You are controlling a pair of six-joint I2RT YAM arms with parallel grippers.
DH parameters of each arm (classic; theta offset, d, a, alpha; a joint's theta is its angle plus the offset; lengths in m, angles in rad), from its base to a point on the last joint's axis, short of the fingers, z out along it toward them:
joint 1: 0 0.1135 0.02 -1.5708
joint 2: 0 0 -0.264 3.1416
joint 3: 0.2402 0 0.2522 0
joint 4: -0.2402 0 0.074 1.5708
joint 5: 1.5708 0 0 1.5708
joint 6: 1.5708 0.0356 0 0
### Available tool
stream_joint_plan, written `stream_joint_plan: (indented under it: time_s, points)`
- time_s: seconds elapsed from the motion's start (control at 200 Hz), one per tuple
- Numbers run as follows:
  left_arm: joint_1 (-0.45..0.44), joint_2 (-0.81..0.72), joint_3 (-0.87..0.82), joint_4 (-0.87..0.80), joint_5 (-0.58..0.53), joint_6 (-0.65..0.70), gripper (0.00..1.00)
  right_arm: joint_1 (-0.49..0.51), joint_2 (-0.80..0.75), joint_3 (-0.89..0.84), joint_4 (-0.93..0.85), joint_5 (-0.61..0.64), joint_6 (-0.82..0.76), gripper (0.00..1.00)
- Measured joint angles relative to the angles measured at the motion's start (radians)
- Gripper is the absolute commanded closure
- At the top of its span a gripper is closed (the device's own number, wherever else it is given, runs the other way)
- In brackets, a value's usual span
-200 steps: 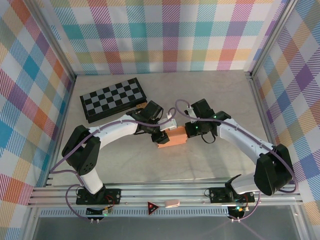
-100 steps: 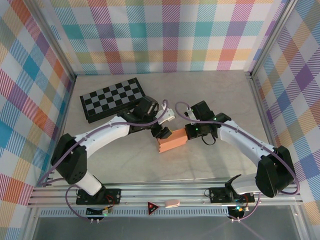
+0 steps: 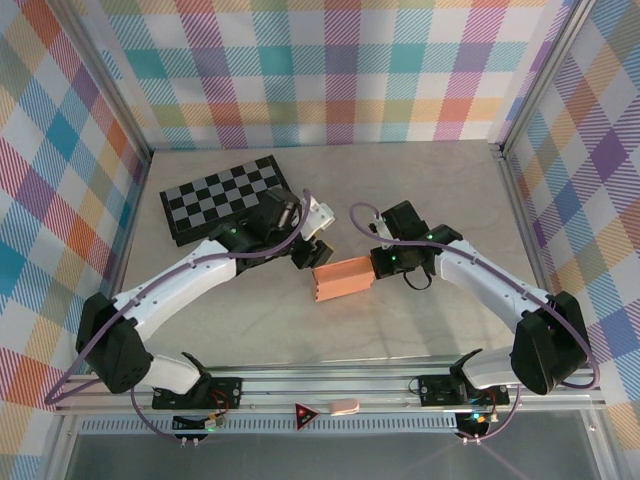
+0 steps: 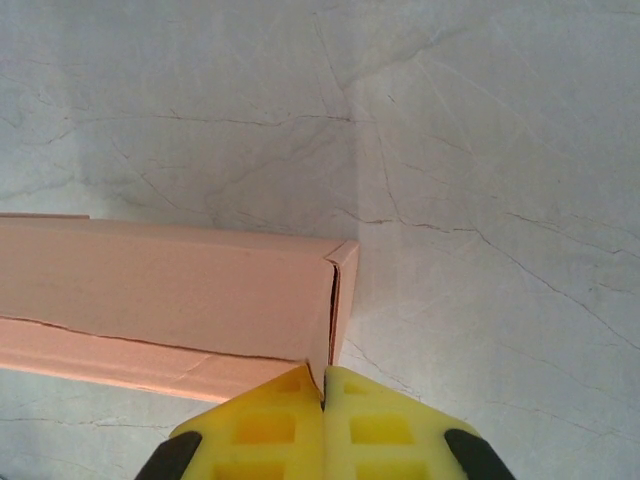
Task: Fold the paper box
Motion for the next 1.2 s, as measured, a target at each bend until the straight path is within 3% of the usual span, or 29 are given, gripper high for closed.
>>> stream_joint_plan:
  time_s: [0.21,0.35,0.58,0.86,0.915,1.05,1.2]
  points:
    - [-0.021,-0.018,0.0,-0.138,-0.073,-0.192,0.51,0.0,0.0,0.007,-0.012,0.0,0.01,1.0]
    - [-0.031,0.001,0.058,-0.234,-0.131,-0.412,0.51,0.0,0.0,0.007,-0.014,0.002,0.01,1.0]
    - [-0.01,0.032,0.198,-0.302,-0.183,-0.979,0.54,0.012,0.0,0.007,-0.014,0.02,0.015,1.0]
    - [-0.032,-0.091,-0.072,-0.288,-0.181,-1.772,0.42,0.032,-0.003,0.007,-0.014,0.056,0.037,1.0]
    - [-0.045,-0.126,-0.112,-0.28,-0.185,-1.898,0.34,0.035,-0.006,0.007,-0.014,0.061,0.04,1.0]
    - [-0.08,-0.135,-0.121,-0.237,-0.196,-2.099,0.28,0.039,-0.014,0.007,-0.018,0.072,0.044,1.0]
    - [-0.121,-0.107,-0.133,-0.156,-0.211,-2.222,0.28,0.039,-0.015,0.007,-0.019,0.079,0.045,1.0]
